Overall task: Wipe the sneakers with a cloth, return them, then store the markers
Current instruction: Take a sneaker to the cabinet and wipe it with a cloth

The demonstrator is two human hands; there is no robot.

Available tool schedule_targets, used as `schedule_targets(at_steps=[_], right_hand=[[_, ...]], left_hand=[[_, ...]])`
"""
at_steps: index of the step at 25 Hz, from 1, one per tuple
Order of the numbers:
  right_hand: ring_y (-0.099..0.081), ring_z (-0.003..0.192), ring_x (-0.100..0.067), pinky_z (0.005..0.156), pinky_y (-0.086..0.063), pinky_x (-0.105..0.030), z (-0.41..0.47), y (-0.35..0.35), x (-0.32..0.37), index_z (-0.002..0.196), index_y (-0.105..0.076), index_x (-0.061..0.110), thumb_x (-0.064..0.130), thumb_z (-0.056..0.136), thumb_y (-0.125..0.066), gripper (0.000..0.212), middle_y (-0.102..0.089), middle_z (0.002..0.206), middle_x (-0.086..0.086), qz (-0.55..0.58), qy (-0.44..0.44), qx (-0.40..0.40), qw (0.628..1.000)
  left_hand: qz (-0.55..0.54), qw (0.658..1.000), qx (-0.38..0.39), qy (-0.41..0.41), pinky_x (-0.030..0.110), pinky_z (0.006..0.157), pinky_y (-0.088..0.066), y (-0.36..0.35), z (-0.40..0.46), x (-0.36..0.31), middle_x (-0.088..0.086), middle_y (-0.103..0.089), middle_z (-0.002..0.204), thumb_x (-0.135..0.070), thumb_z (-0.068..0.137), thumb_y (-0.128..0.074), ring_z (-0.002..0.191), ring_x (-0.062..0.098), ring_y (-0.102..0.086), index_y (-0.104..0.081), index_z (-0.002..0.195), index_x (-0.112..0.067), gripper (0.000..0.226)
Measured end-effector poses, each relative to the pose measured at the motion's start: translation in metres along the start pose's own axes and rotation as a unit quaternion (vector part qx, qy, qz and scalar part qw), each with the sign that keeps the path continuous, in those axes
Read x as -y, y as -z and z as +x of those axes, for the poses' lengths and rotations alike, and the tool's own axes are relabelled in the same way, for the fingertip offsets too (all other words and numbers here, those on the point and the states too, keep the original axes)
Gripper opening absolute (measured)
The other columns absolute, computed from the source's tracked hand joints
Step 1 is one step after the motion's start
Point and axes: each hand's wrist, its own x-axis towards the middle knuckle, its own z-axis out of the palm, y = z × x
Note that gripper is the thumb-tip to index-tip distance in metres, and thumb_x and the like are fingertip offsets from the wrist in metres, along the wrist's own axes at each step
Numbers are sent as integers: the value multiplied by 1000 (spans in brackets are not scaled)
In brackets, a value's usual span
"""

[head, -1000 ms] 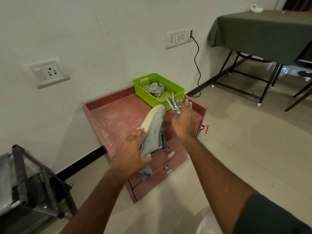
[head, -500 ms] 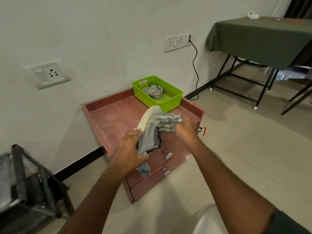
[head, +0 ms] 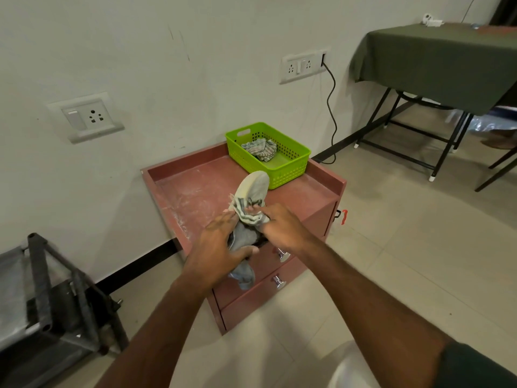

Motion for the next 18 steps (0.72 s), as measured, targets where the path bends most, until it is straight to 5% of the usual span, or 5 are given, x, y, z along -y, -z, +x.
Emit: schedule_targets(at_steps=[2,5,9,13,18], right_hand=[[-71,81,-29,72,-56,-51,-14,11,-2,84,-75,13,10,70,-60,21,-76,87,-9,46,-43,5,998],[-74,82,-39,79,-58,-62,-13,25,-10,87,-72,10,-5,87,-47,29,-74,96,-24,292,-153,-145,933],[-66,79,-2,73,-52,-23,10,42,-13,110,-75,32,5,94,-56,36,-74,100,0,241,-87,-361,897],[-63,112,-15,84,-49,-22,39,21,-16,152,-42,23,9,101,-51,54,-51,145,8,124,-60,-235,962],[-25,148,-7,122,-18,-22,18,-18,-19,148,-48,15,-11,91,-47,63,-37,159,-1,16,57,-72,996]], left_hand=[[33,999,24,-19,23,116,-15,-4,-1,0,6,-42,154,-63,82,-64,147,21,-32,-47,147,-11,86],[158,986,17,-56,36,120,-21,-8,-5,4,9,-44,153,-67,91,-29,146,23,-35,-47,146,-9,82],[226,959,-43,-164,41,113,-31,-11,-10,14,12,-63,135,-50,103,-23,130,27,-56,-65,128,-6,66],[162,969,-51,-178,40,113,-34,-20,-7,21,13,-63,134,-42,99,-42,129,25,-56,-66,127,-5,52],[88,984,-76,-135,46,112,-39,-21,-7,25,13,-63,134,-38,96,-49,131,25,-52,-66,127,-3,50]])
